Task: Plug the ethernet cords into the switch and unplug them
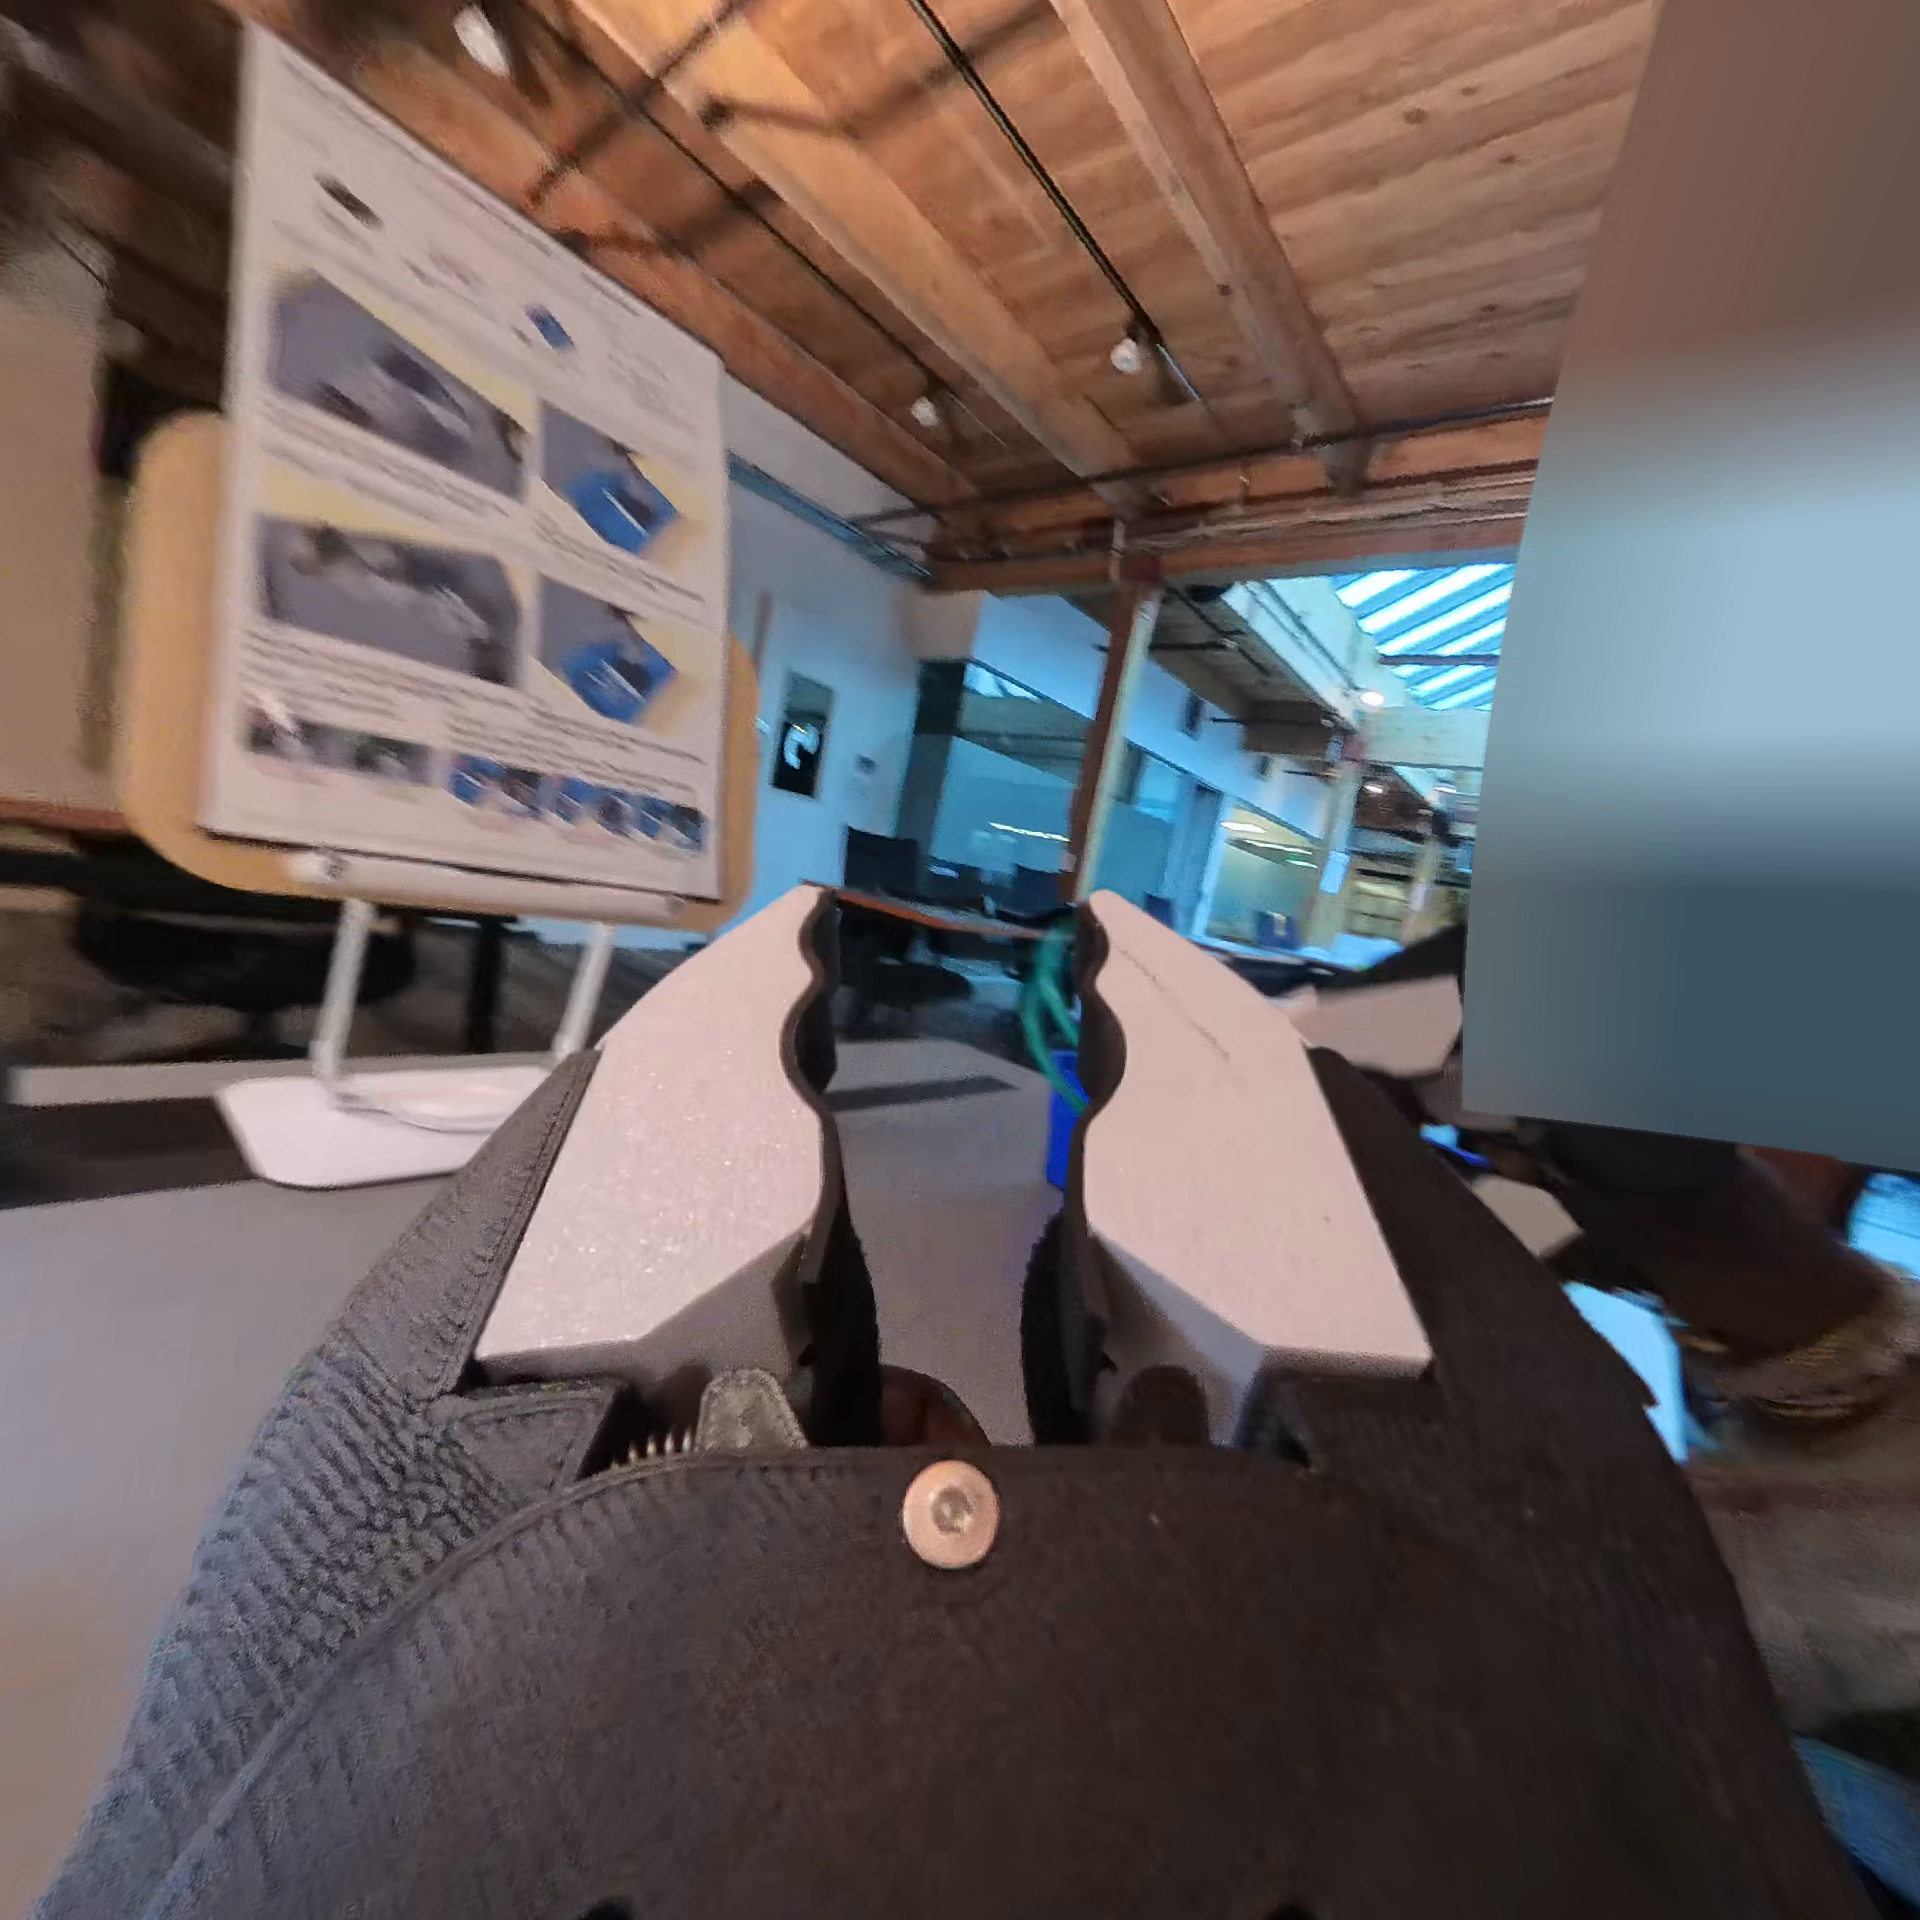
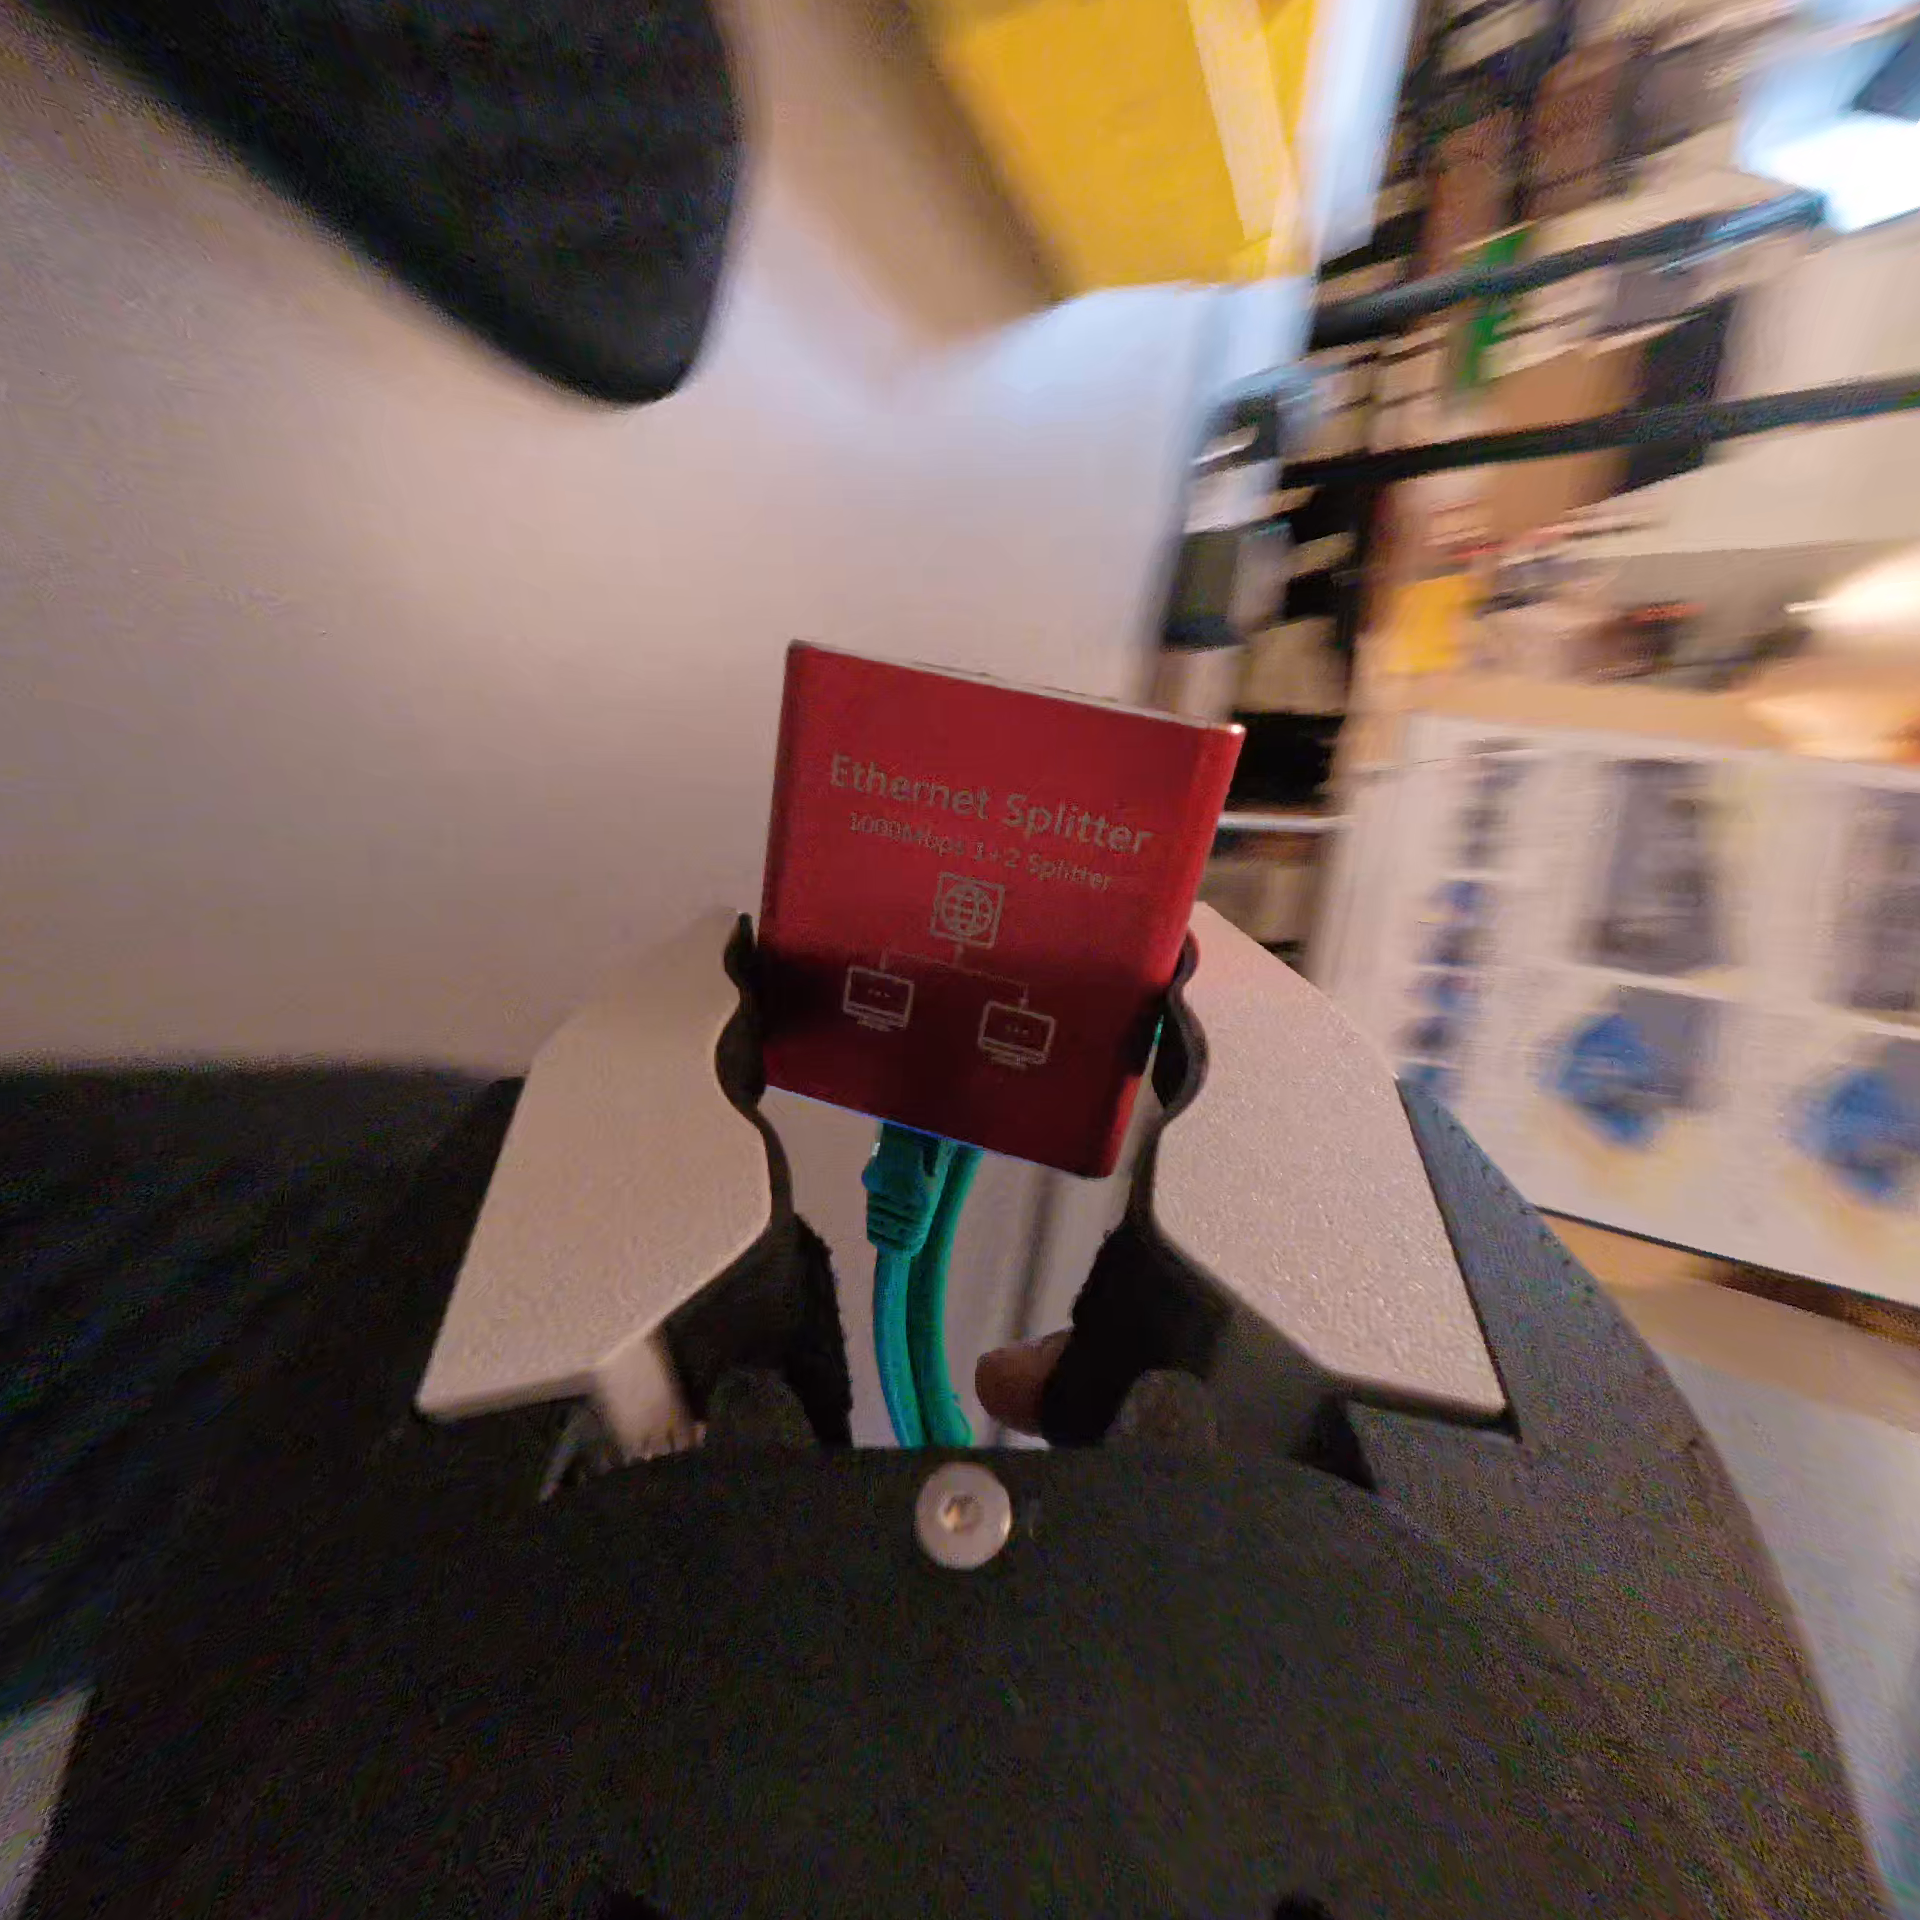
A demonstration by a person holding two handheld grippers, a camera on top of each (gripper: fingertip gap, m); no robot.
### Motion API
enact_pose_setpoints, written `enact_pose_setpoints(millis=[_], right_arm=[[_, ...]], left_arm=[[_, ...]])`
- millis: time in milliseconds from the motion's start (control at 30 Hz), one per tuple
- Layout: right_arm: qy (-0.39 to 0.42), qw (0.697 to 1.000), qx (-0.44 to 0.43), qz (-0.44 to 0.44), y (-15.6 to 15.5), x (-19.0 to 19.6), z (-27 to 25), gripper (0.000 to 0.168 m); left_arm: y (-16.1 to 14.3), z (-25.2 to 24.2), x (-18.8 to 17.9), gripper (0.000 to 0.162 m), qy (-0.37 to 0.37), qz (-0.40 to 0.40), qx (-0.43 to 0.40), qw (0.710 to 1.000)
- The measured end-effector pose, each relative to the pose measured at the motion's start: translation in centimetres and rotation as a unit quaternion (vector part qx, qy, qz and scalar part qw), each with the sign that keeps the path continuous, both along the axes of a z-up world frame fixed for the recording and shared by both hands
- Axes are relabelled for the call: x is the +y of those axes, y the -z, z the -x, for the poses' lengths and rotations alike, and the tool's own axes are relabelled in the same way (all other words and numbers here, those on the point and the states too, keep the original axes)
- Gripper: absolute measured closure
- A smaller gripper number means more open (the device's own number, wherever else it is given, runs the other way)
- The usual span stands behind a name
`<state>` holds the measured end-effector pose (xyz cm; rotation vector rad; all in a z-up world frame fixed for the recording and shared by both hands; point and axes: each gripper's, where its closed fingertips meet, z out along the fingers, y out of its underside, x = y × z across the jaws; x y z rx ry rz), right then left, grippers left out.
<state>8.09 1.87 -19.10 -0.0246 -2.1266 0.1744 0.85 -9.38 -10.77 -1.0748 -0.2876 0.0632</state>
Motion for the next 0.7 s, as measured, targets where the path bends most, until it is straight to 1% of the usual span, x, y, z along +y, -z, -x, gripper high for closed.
enact_pose_setpoints(millis=[67, 167, 233, 300, 367, 433, 533, 633, 700], right_arm=[[0.028, 0.987, -0.156, 0.011, 3.9, 0.9, -2.0, 0.093], [0.048, 0.951, -0.305, 0.033, 8.8, 1.6, -4.3, 0.094], [0.074, 0.919, -0.381, 0.069, 11.3, 1.9, -5.3, 0.091], [0.08, 0.903, -0.41, 0.096, 12.7, 1.8, -5.4, 0.092], [0.082, 0.895, -0.425, 0.11, 13.7, 1.9, -5.4, 0.093], [0.077, 0.886, -0.438, 0.128, 14.2, 1.6, -5.4, 0.093], [0.081, 0.876, -0.451, 0.15, 14.5, 1.3, -5.3, 0.093], [0.085, 0.875, -0.45, 0.155, 14.5, 1.3, -5.2, 0.093], [0.083, 0.884, -0.432, 0.157, 14.4, 1.3, -4.8, 0.088]], left_arm=[[-0.6, 1.1, -1.5, 0.12, -0.022, -0.002, 0.011, 1.0], [-1.1, 2.0, -2.5, 0.12, -0.033, 0.012, 0.018, 0.999], [-1.2, 2.1, -2.9, 0.124, -0.038, 0.027, 0.032, 0.998], [-0.8, 2.0, -2.7, 0.125, -0.037, 0.059, 0.045, 0.997], [0.1, 1.4, -2.0, 0.125, -0.007, 0.11, 0.057, 0.992], [1.2, 0.9, -1.6, 0.124, 0.02, 0.16, 0.062, 0.985], [2.0, 0.2, -1.5, 0.123, 0.046, 0.196, 0.076, 0.976], [3.9, -1.4, -0.7, 0.121, 0.098, 0.234, 0.065, 0.965], [5.8, -2.8, 0.1, 0.117, 0.129, 0.27, 0.071, 0.951]])
